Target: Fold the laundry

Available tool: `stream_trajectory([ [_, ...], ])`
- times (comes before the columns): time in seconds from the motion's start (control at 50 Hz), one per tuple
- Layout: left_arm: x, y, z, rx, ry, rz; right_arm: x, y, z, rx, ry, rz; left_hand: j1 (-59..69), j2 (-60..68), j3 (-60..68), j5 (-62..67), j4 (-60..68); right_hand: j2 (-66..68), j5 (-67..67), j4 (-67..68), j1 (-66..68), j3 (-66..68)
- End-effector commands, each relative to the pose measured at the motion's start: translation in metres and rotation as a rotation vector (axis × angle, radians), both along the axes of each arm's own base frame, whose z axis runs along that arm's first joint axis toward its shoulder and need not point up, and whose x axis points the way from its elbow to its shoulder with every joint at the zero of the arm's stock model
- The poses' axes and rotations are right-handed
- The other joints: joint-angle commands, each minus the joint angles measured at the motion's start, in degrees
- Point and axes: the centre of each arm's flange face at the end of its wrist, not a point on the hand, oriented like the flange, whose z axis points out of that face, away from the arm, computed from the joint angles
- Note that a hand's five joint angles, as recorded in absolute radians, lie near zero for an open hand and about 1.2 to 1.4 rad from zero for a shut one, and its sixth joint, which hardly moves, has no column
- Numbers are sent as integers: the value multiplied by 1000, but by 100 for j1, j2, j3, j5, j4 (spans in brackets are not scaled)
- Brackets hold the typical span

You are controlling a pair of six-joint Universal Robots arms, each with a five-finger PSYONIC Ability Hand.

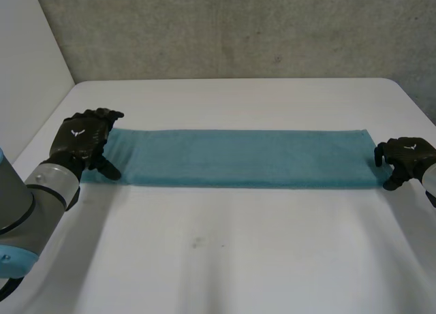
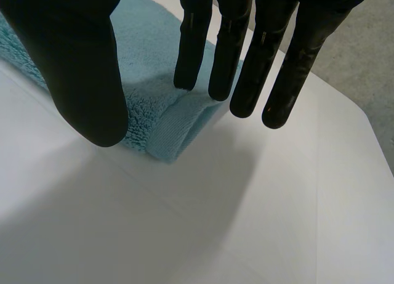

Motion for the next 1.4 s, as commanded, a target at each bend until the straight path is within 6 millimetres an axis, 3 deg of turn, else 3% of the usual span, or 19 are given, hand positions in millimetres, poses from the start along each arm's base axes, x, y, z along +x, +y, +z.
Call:
stream_trajectory([
  [0.02,0,0,0,1,0,1,0,-3,-5,6,-1,2,-159,-156,-221,-260,-178,936,1112,956,1543,940],
  [0.16,1,1,0,4,-1,2,-3,-8,-11,12,5,-15,-159,-156,-221,-260,-178,3855,4030,3874,4461,3859],
  [0.26,0,3,-1,9,0,-1,-14,-15,-5,-23,23,-84,-159,-156,-221,-260,-178,3857,4033,3877,4464,3861],
  [0.48,1,7,6,-12,4,1,-115,-43,43,-200,187,-475,-159,-156,-221,-260,-178,3857,4033,3877,4464,3861],
  [0.66,4,4,6,-11,4,12,-109,-50,64,-271,261,-445,-159,-156,-221,-260,-178,3857,4033,3877,4464,3861],
  [0.68,5,4,5,-9,3,15,-99,-51,68,-286,259,-424,-159,-156,-221,-260,-178,3857,4033,3877,4464,3861],
  [0.72,5,4,6,-11,4,15,-32,-48,91,-373,229,-282,-159,-156,-221,-260,-178,3857,4033,3877,4464,3861],
  [0.76,5,4,6,-11,4,15,2,-43,99,-405,207,-208,-159,-156,-221,-260,-178,3857,4033,3877,4464,3861],
  [0.78,5,4,6,-11,4,15,2,-43,99,-405,207,-208,-159,-156,-221,-260,-178,3857,4033,3877,4464,3861],
  [0.82,6,3,6,-11,3,18,85,-18,113,-473,150,-24,-159,-156,-221,-260,-178,3857,4033,3877,4464,3861],
  [0.9,7,3,5,-9,3,22,162,15,128,-562,87,149,-159,-156,-221,-260,-178,3857,4033,3877,4464,3861],
  [0.92,7,3,5,-9,3,22,194,32,129,-593,57,227,-159,-156,-221,-260,-178,3857,4033,3877,4464,3861],
  [0.96,7,3,5,-9,3,22,211,42,125,-600,44,270,-159,-156,-221,-260,-178,3857,4033,3877,4464,3861],
  [0.98,7,3,5,-9,3,22,254,70,112,-611,14,384,-159,-156,-221,-260,-178,3857,4033,3877,4464,3861],
  [1.06,8,3,5,-9,3,24,305,109,85,-596,-29,539,-159,-156,-221,-260,-178,3857,4033,3877,4464,3861],
  [1.2,8,3,5,-6,3,24,351,165,9,-480,-27,802,-159,-156,-221,-260,-178,3857,4033,3877,4464,3861],
  [1.28,8,3,4,-5,2,24,351,169,-6,-446,-10,816,-159,-156,-221,-260,-178,3813,3989,3833,4420,3817],
  [1.36,5,5,4,-3,2,13,343,157,10,-466,0,722,-159,-156,-221,-260,-178,-2255,-2080,-2236,-1649,-2251],
  [1.4,3,6,4,-5,1,4,337,152,26,-480,-5,660,-159,-156,-221,-260,-178,-3143,-2967,-3123,-2536,-3139],
])
